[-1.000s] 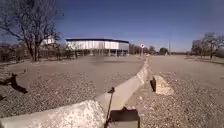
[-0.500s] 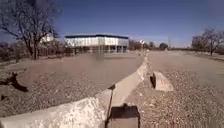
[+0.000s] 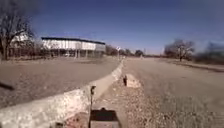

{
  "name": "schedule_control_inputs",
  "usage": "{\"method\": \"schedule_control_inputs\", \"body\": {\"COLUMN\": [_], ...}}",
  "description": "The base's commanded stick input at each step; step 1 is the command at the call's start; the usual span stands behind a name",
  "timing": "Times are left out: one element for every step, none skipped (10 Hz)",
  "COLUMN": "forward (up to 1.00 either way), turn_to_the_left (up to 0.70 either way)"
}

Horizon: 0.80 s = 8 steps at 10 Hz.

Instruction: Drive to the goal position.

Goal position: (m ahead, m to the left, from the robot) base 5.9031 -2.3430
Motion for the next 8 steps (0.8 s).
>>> {"method": "schedule_control_inputs", "body": {"forward": [-1.00, -1.00, -1.00, -0.93, -0.54, -0.16, 0.26, 0.69], "turn_to_the_left": [0.27, 0.27, 0.27, 0.25, 0.15, 0.04, -0.07, -0.19]}}
